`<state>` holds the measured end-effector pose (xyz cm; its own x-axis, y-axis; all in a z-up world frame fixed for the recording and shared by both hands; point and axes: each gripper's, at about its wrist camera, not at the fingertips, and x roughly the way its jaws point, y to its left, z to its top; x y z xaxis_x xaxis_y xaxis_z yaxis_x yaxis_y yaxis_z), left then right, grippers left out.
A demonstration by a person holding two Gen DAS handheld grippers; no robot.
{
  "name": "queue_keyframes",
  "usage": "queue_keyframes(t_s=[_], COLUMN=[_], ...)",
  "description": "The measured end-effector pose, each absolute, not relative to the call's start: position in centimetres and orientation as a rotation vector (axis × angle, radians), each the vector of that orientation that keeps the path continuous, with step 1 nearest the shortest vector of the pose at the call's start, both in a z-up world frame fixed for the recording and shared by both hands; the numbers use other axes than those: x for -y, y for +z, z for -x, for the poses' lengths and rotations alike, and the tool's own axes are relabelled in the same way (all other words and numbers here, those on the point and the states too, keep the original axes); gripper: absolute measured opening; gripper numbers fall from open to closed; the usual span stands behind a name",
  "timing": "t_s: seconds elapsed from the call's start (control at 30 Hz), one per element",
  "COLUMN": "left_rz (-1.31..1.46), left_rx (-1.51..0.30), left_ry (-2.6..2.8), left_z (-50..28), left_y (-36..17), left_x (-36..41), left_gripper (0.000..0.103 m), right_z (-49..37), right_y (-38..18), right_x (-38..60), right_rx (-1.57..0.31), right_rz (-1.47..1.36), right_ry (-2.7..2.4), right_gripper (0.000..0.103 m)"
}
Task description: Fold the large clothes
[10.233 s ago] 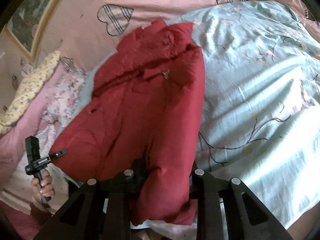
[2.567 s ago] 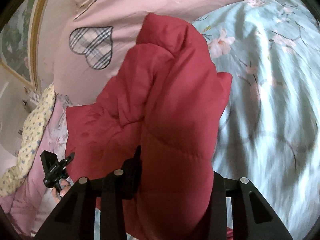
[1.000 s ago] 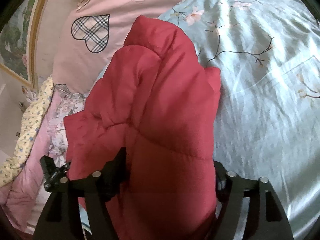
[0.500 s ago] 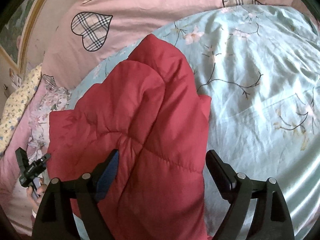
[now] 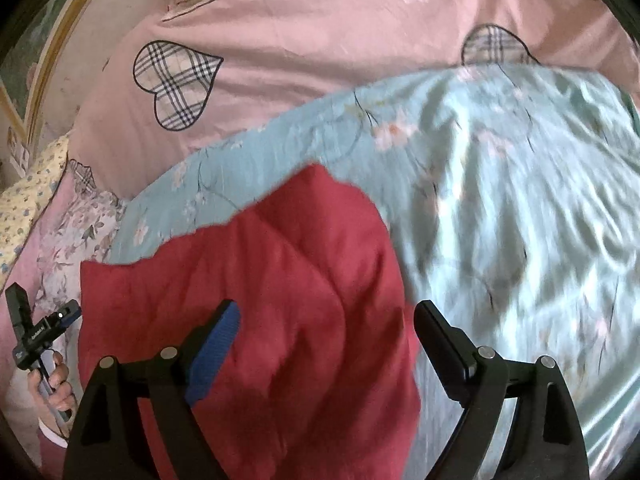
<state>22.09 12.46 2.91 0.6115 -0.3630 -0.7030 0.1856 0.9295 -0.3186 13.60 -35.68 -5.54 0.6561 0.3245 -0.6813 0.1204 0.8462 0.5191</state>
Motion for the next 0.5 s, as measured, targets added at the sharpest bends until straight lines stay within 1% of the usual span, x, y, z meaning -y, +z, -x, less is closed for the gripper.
queue_keyframes(t_s=[0.1, 0.13, 0.17, 0.2, 0.23, 0.27, 0.3, 0.33, 0.4, 0.5], left_rz=[0.209, 0.198, 0.183, 0.173, 0.156, 0.141, 0.133, 0.119, 0.090, 0.085], left_rx=[-0.859, -0.865, -0.880, -0.896, -0.921, -0.942, -0.944, -0.928, -0.885, -0.834], left_ry=[-0.319, -0.315, -0.318, -0.320, -0.318, -0.320, -0.323, -0.318, -0.309, -0.294], left_z=[-23.8, -24.2, -24.8, -25.1, -25.5, -25.7, -25.6, -25.4, -24.8, -25.1], left_y=[2.9, 2.8, 2.4, 2.1, 1.6, 1.2, 1.2, 1.5, 2.7, 4.8], left_x=[-11.7, -11.4, -11.0, -10.8, -10.5, -10.2, -10.1, -10.1, -9.9, -9.7], left_gripper=[0.083, 0.079, 0.062, 0.040, 0.028, 0.010, 0.009, 0.008, 0.007, 0.006], right_z=[-16.0, -16.4, -17.1, -17.7, -18.0, -18.2, -18.1, -17.8, -17.2, -16.8], right_y=[-5.3, -5.5, -5.7, -6.0, -6.1, -6.1, -5.8, -5.4, -3.9, -1.9], right_x=[35.5, 35.6, 35.7, 35.6, 35.5, 35.5, 35.4, 35.4, 35.3, 35.3], right_rx=[-0.868, -0.876, -0.886, -0.902, -0.915, -0.922, -0.911, -0.892, -0.831, -0.757], right_rz=[-0.524, -0.522, -0.522, -0.516, -0.512, -0.512, -0.512, -0.505, -0.476, -0.441], right_ry=[0.103, 0.100, 0.096, 0.101, 0.103, 0.103, 0.104, 0.100, 0.078, 0.039], right_gripper=[0.090, 0.089, 0.084, 0.063, 0.047, 0.025, 0.019, 0.016, 0.013, 0.011])
